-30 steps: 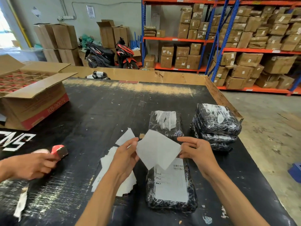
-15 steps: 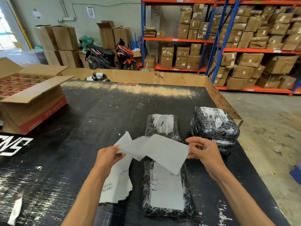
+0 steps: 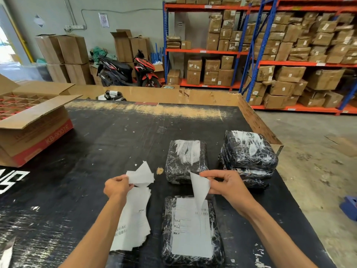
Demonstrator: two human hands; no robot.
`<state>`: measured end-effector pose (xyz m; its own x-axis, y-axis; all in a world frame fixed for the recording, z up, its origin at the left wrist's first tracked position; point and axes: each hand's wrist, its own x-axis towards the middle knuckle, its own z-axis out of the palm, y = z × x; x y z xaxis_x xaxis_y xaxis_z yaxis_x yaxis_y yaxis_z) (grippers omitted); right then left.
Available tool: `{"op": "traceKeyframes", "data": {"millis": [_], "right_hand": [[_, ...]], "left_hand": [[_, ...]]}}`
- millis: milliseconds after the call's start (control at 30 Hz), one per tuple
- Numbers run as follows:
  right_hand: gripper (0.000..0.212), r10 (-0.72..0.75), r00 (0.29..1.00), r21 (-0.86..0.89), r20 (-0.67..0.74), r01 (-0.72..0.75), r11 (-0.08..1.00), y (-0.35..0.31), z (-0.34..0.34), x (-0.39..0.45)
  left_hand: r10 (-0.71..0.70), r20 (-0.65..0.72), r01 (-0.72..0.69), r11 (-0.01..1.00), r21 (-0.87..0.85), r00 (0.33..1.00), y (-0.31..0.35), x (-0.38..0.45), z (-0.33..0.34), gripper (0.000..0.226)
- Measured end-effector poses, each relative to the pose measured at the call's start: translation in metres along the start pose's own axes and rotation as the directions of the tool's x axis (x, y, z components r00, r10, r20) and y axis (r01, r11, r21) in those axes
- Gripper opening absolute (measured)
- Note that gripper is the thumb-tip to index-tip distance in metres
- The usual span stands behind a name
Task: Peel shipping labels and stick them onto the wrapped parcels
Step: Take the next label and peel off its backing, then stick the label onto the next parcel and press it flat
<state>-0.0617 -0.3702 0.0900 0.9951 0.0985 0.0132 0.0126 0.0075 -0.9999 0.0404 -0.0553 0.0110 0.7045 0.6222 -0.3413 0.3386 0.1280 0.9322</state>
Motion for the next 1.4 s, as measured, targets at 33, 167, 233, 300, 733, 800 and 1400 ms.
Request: {"op": "traceKeyframes", "data": {"millis": [33,167,233,300,733,800,1400], "right_hand": [[0.025,0.003,1.000,-0.012,0.016,-0.003,1.000,-0.001,0.002,0.000],[0.027,0.008,0.998,-0.045,0.070,-0.005,0.999,-0.005,0.006,0.002],[0.029,0.007,0.997,-0.057,0.082,-0.003,0.998,-0.006,0.007,0.003],[0.030,-0.004,0.997,-0.069,0.083,0.010,0.998,-0.007,0.008,0.005],[0.040,-0.193,0.929,-0.266,0.316,0.282,0.922,-0.031,0.028,-0.004],[0.041,-0.217,0.899,-0.332,0.380,0.352,0.875,-0.037,0.028,-0.010],[0.032,-0.282,0.925,-0.552,0.255,0.379,0.742,-0.015,0.004,-0.033]], "left_hand": [[0.009,0.005,-0.009,1.000,0.009,1.000,0.000,0.001,0.002,0.014],[0.051,-0.004,-0.050,0.996,0.077,0.999,0.001,0.005,0.008,0.013],[0.108,-0.017,-0.103,0.978,0.183,0.994,0.004,0.001,0.008,0.018],[0.196,-0.013,-0.184,0.941,0.285,0.981,0.009,-0.011,0.009,0.021],[-0.023,0.620,-0.061,0.992,0.114,0.785,0.039,-0.148,0.022,0.058],[-0.057,0.661,-0.044,0.990,0.134,0.748,0.037,-0.152,0.024,0.056],[0.263,0.606,-0.175,0.964,-0.202,0.751,0.039,-0.172,0.027,0.008]]}}
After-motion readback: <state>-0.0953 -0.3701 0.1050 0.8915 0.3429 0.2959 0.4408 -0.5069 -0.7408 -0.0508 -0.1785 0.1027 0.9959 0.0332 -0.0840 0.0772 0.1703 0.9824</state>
